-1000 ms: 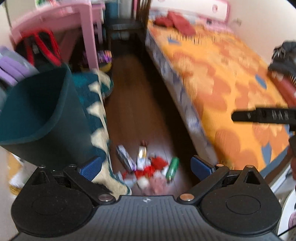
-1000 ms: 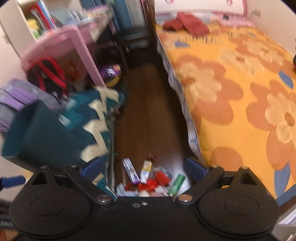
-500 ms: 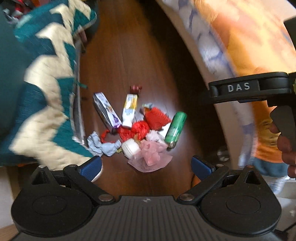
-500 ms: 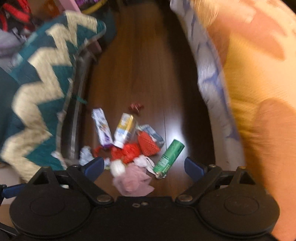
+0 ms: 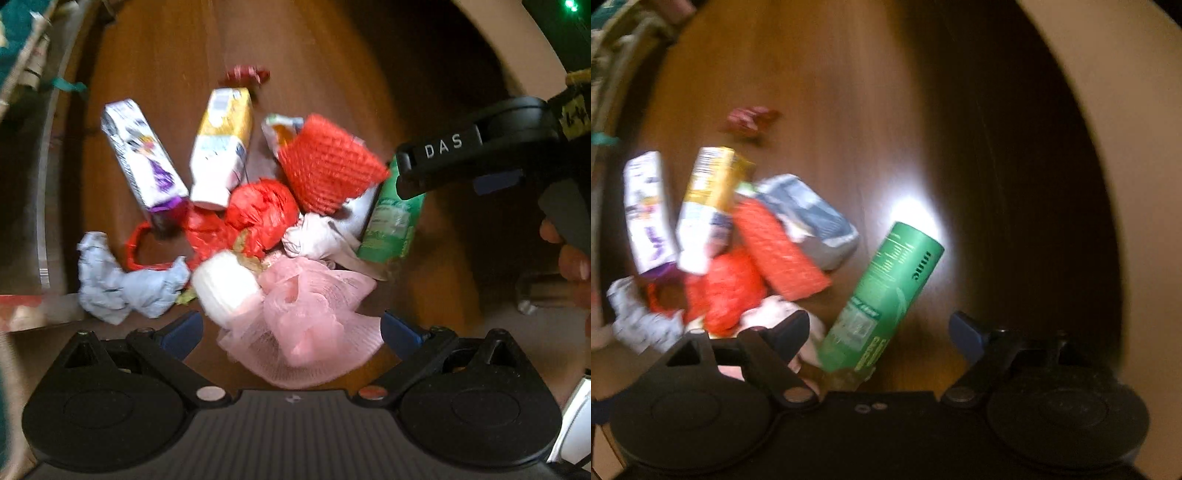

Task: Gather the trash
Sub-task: 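Lower both tools to the trash pile on the floor, then grasp the pink mesh bag with left tool while right tool grasps the green can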

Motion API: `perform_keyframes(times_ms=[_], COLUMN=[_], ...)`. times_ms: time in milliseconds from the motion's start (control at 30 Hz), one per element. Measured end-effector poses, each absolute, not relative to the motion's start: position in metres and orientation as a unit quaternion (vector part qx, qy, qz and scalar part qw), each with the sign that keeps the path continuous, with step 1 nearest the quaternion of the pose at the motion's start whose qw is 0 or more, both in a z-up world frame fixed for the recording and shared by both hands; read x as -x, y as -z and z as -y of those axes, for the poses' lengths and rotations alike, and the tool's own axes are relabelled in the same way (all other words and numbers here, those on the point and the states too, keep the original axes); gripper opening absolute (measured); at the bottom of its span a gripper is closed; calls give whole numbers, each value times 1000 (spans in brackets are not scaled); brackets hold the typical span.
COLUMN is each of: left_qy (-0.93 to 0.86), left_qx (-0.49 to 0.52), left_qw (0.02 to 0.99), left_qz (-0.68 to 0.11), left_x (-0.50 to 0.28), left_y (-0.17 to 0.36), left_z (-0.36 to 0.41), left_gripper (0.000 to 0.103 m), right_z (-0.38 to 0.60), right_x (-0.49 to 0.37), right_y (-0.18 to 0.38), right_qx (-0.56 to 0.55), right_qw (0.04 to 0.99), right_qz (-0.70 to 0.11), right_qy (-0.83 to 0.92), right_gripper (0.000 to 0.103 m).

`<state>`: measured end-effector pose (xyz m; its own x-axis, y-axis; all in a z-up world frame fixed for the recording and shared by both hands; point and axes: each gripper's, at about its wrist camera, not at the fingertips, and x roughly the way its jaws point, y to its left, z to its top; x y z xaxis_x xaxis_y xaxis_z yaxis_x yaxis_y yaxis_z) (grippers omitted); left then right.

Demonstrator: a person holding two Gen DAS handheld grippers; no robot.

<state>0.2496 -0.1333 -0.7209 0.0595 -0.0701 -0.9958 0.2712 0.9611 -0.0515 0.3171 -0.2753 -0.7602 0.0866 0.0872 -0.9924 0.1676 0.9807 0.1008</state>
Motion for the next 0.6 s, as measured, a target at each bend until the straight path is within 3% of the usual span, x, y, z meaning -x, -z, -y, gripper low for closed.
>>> perform_keyframes(times_ms=[267,367,500,600], left_qy=[85,85,84,85], left_qx=[-15,-17,-19,-33], left_qw=[715,706,699,703], left_qz=[-694,-703,-710,-706], left_x=[-265,-268,-269,-268], left_y=[785,797,800,798], left_z=[139,143,142,142], left_gripper=[100,82,57,40], right_z=[275,276,281,284], right_x=[-320,-318,-319,-317], right_y=[819,825,827,822], right_qx=[-113,-121,-150,-159], right_qw=[712,712,710,714], right_qz=[-692,-691,-687,-681], right_qy=[44,42,41,47], right_gripper=[76,75,55,54])
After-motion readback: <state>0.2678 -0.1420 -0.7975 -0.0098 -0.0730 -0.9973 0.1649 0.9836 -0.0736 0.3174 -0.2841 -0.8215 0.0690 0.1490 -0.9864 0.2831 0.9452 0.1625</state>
